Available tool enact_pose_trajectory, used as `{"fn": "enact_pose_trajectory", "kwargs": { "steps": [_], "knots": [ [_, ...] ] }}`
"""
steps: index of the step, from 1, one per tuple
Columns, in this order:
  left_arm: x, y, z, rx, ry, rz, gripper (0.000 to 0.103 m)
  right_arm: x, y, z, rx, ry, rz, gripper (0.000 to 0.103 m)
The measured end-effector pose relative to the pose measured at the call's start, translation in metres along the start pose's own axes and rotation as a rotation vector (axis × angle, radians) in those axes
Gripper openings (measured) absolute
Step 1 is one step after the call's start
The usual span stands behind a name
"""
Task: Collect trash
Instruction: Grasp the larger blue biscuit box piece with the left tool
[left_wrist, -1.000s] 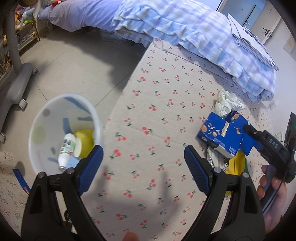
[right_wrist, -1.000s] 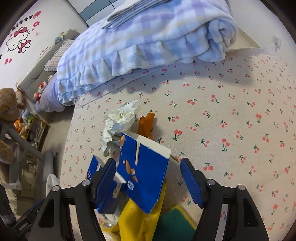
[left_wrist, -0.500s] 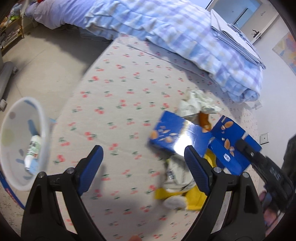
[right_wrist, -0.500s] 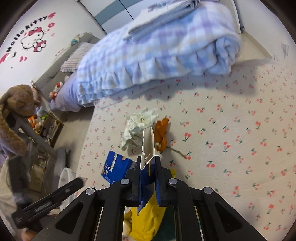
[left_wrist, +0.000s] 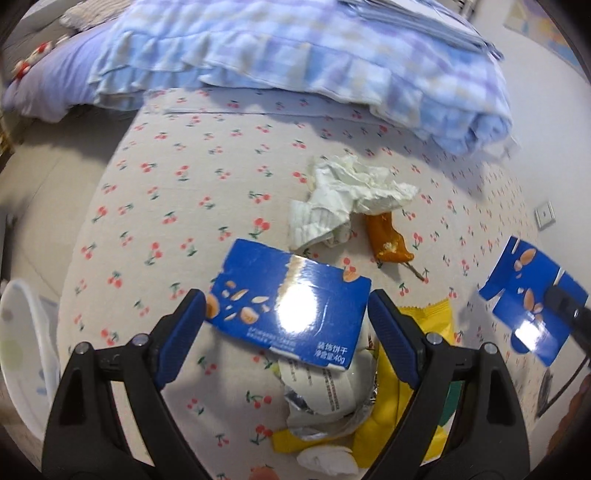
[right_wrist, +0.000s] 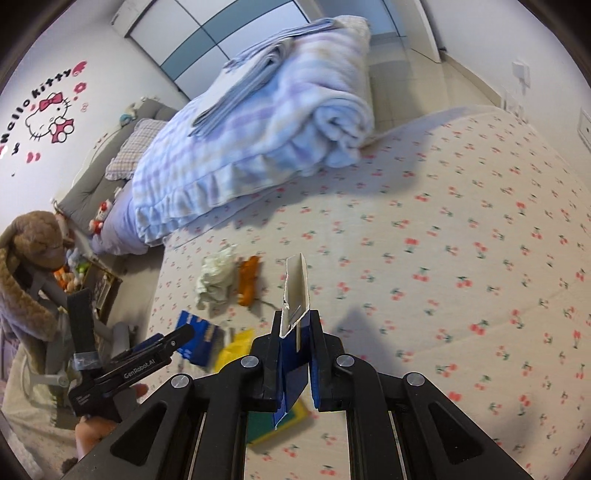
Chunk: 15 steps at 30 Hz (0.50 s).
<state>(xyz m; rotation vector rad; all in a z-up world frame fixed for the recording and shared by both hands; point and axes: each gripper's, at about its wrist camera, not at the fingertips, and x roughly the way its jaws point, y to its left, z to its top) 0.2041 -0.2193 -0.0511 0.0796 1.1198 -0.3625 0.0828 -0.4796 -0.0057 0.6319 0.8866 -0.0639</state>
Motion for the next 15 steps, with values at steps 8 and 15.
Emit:
{"fn": "enact_pose_trajectory", "kwargs": {
  "steps": [8,15],
  "knots": [
    [0.008,-0.012,-0.002,0.101,0.012,0.041,0.091,-0.007,-0.017,-0.001,0.004,0.010,-0.008,0.011],
    [0.014,-0.007,-0.001,0.099,0.020,0.058,0.099,-0.006,-0.017,-0.002,-0.001,0.021,-0.009,0.011]
  ]
}}
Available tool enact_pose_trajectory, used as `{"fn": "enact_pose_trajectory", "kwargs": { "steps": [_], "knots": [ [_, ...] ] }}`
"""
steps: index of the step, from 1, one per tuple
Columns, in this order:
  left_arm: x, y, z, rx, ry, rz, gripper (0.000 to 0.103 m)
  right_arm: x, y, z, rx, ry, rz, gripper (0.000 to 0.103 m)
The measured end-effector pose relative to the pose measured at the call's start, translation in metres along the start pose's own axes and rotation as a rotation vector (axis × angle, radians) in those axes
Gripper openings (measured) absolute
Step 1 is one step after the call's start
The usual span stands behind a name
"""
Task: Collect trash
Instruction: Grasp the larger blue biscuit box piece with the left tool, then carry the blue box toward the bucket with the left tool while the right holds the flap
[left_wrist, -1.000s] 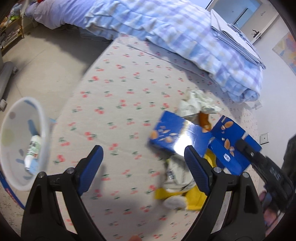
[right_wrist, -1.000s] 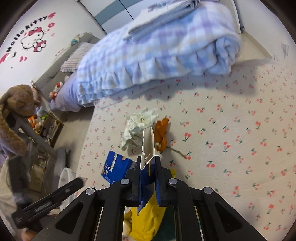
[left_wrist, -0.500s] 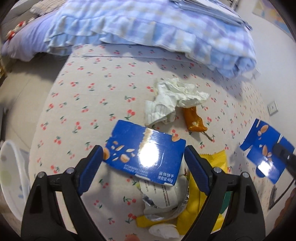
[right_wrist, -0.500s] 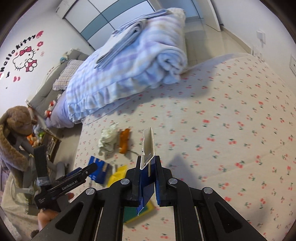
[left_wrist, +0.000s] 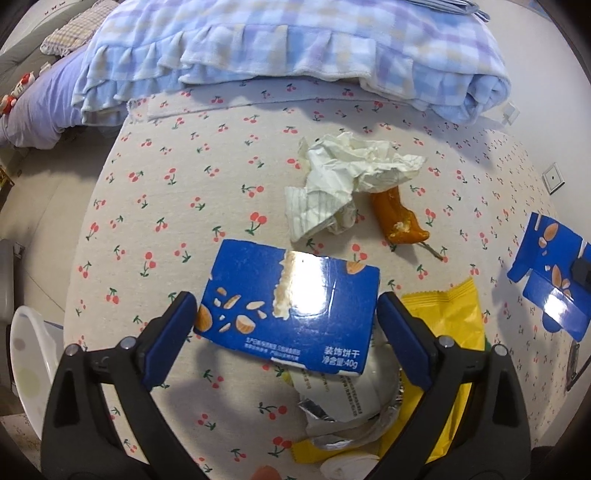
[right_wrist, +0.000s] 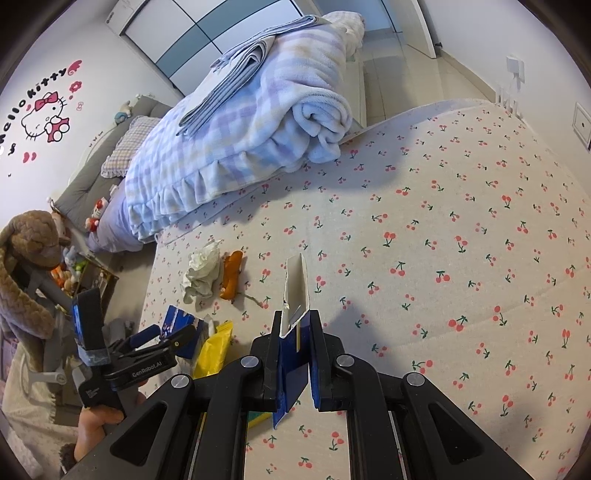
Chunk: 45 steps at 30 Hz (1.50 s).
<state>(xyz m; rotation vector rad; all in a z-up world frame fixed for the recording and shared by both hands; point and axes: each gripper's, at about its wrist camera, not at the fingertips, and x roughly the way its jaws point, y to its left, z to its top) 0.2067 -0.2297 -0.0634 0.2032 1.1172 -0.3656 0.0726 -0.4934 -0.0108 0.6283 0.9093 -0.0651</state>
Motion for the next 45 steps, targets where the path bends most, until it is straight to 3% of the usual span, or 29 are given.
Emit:
{"fn": "enact_pose_trajectory", "kwargs": {
  "steps": [9,17,21,45],
  "knots": [
    [0.006,0.017,-0.003,-0.072,0.003,-0.058,0.099,0.004,0.005,-0.002,-0.014,0.014,-0.008,0.011],
    [-0.020,0.030,-0.006,-0.110,-0.069,-0.061,0.098,0.002,0.017,-0.001,-0.035,0.003,-0.007,0.011],
    [-0.029,0.043,-0.009,-0.120,-0.069,-0.046,0.098,0.003,0.029,0.000,-0.046,0.000,0.005,0.011],
    [-0.091,0.165,-0.062,-0.232,-0.096,0.071,0.098,0.045,0.169,-0.043,-0.228,0.069,0.108,0.011]
  ]
}}
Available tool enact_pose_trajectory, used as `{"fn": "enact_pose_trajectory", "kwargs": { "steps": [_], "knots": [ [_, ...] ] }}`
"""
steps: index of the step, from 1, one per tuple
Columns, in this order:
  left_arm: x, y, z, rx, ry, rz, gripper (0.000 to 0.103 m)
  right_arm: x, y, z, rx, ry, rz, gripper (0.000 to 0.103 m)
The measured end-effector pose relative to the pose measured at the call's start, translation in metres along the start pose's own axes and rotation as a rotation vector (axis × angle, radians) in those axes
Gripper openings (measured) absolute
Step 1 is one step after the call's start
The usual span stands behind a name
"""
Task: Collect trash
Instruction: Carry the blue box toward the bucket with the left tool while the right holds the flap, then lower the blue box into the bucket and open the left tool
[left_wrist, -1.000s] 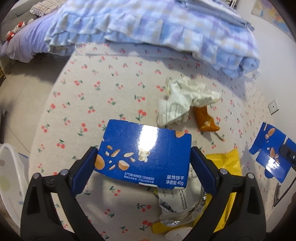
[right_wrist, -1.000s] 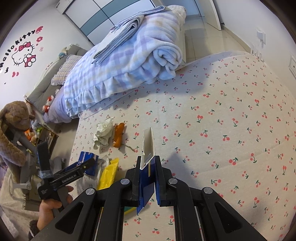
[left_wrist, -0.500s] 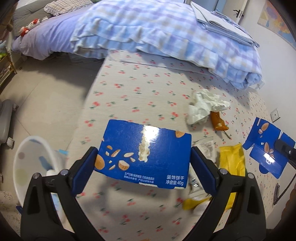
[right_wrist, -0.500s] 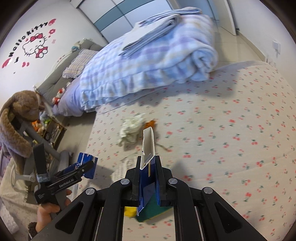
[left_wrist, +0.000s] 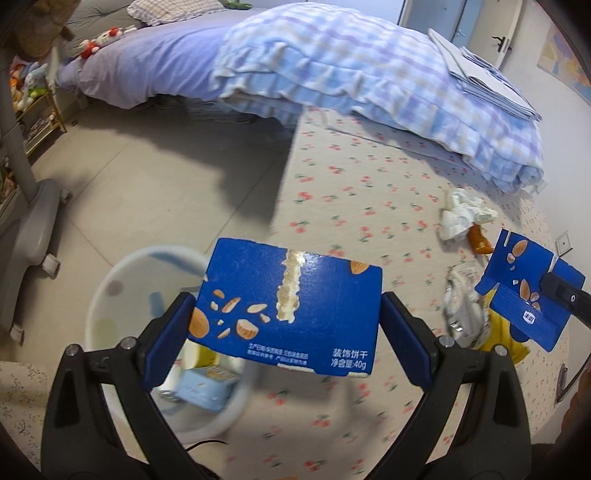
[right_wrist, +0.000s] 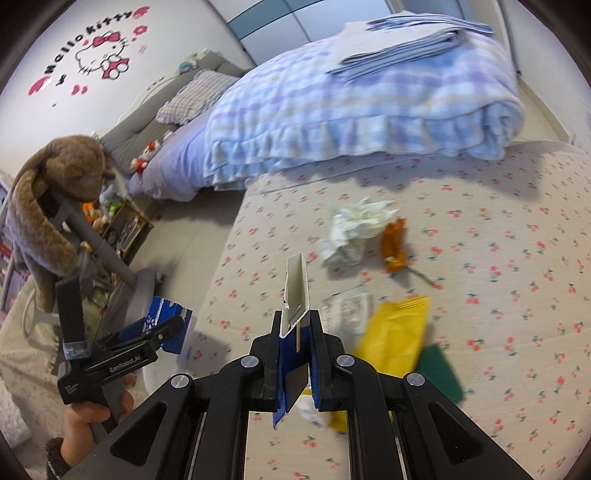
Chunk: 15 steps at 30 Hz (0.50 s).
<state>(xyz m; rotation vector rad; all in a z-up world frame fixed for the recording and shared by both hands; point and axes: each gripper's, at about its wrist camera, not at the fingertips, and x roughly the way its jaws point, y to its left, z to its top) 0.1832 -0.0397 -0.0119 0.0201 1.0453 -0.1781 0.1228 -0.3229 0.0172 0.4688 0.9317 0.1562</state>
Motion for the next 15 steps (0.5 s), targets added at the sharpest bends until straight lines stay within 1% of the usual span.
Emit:
{"fn": "enact_pose_trajectory", "kwargs": {
  "steps": [5,8,11,15],
  "knots": [
    [-0.010,0.037,-0.009,-0.032,0.001,0.033,0.098,0.013,0.026,-0.006,-0.037,0.020,0.011,0.011],
    [-0.015,0.058,-0.014,-0.059,0.003,0.040,0.098,0.022,0.042,-0.010,-0.057,0.035,0.022,0.011],
    [-0.019,0.074,-0.018,-0.089,0.002,0.039,0.098,0.030,0.058,-0.014,-0.076,0.049,0.030,0.011],
    [-0.024,0.092,-0.023,-0.122,-0.004,0.071,0.099,0.041,0.080,-0.019,-0.102,0.064,0.046,0.011]
  ]
}}
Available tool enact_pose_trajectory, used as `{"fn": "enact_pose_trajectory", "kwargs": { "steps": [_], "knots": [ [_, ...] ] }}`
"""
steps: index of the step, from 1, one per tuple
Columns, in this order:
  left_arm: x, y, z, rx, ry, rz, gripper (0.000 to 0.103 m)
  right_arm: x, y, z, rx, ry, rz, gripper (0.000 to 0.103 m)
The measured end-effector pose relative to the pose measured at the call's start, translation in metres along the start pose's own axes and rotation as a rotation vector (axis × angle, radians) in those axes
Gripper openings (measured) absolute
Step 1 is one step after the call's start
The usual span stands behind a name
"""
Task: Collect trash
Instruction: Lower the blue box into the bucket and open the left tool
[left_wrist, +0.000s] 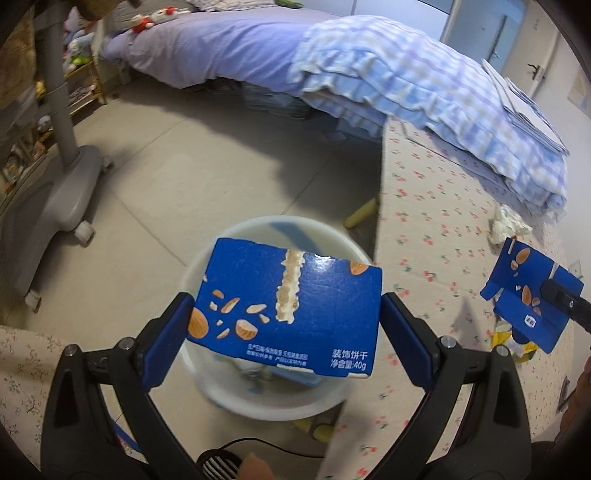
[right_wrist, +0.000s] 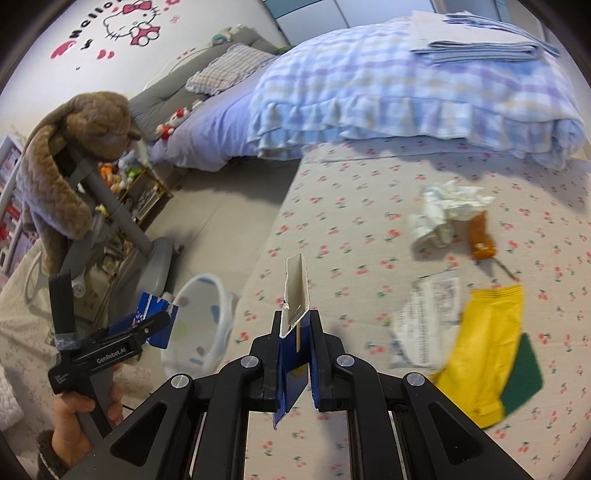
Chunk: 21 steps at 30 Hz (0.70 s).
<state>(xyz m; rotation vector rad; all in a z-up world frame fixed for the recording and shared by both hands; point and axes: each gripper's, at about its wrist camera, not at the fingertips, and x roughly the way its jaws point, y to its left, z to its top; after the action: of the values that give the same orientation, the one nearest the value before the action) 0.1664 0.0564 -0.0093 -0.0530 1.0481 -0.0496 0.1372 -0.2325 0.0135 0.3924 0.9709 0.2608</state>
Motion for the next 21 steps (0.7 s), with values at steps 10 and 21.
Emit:
{"fn": "enact_pose_trajectory", "kwargs": {
  "steps": [10,21],
  "knots": [
    [-0.011,0.032,-0.006,-0.016,-0.039,0.034,0.102,0.032,0.050,-0.004,-0.050,0.031,0.050,0.011],
    [-0.014,0.071,-0.013,-0.060,-0.023,0.089,0.102,0.062,0.086,-0.007,-0.085,0.055,0.076,0.011]
  ]
}}
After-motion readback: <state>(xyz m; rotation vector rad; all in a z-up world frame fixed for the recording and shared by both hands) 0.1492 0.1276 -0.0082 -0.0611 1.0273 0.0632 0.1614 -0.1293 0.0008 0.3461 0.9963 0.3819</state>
